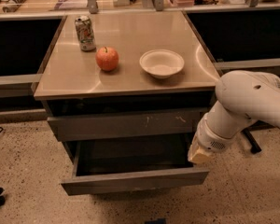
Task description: Close middle drawer
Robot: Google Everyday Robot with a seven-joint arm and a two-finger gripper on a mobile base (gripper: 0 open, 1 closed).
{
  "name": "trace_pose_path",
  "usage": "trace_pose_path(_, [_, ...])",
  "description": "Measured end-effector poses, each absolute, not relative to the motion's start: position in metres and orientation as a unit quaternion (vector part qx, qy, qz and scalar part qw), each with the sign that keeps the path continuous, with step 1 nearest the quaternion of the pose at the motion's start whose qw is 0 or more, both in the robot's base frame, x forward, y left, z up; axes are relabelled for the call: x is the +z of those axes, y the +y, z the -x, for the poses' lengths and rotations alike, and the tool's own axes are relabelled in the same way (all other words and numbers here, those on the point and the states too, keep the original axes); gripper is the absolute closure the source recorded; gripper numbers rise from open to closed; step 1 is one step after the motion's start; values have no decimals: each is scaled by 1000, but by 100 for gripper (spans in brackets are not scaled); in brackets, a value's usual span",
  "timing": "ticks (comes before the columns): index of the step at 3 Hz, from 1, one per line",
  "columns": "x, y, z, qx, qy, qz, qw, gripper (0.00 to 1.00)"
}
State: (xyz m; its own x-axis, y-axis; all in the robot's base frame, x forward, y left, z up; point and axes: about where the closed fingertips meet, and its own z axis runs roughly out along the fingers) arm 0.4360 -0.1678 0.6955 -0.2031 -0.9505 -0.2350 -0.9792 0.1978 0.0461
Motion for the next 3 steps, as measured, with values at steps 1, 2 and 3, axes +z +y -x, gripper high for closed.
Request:
trace_pose_path(1, [663,-168,-438,95,753,645,87,100])
trace_pose_path(2, [597,-164,-447,119,725,667,125,100])
trace_pose_path(3, [536,-160,-463,154,706,673,158,100])
